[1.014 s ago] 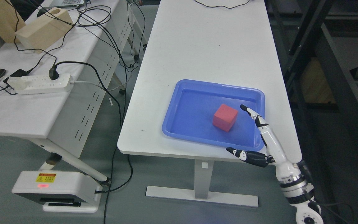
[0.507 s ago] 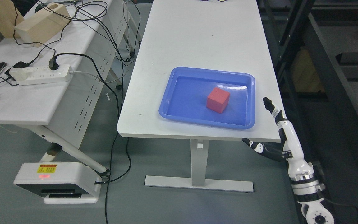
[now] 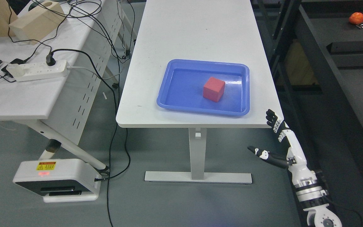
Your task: Pick pink block from left shelf to tray
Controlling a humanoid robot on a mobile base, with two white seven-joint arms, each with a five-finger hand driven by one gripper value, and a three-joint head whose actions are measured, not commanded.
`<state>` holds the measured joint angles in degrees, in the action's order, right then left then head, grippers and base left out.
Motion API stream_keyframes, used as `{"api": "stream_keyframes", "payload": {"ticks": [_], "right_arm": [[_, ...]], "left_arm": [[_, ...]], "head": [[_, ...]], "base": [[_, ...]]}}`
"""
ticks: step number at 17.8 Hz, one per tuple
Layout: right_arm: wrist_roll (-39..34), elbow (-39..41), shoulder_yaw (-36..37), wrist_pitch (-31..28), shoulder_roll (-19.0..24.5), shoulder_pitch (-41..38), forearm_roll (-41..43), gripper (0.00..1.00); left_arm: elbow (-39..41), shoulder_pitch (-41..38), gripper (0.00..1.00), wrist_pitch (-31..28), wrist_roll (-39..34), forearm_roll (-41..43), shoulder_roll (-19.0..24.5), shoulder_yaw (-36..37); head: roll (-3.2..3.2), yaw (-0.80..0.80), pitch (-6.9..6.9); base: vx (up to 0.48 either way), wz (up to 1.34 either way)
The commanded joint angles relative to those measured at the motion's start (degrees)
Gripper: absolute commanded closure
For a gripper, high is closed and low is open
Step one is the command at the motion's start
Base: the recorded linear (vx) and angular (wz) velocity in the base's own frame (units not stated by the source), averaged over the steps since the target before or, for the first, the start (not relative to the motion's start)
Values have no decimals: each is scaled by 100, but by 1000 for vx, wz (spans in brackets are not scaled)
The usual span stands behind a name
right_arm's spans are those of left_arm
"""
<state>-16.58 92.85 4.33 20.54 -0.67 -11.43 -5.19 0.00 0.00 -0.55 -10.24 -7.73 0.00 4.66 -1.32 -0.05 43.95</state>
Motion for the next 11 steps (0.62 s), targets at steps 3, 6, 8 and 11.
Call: {"api": "stream_keyframes", "payload": {"ticks": [3, 6, 8, 11], "right_arm": [[-47, -101, -187, -41, -162, -114, -121, 0], [-56, -101, -301, -41, -153, -122, -298, 0], [-56, -101, -319, -50, -153, -105, -298, 0], [-56, -101, -319, -59, -153, -87, -298, 0]], "left_arm": [[100, 167, 0, 2, -5, 0, 100, 0], [100, 167, 0, 2, -5, 0, 100, 0], [100, 167, 0, 2, -5, 0, 100, 0], [100, 167, 0, 2, -5, 0, 100, 0]], "head": [[0, 0, 0], [0, 0, 0], [0, 0, 0], [0, 0, 0]], "base": [[-119, -31], [-105, -4], [-61, 0], [-26, 0]]}}
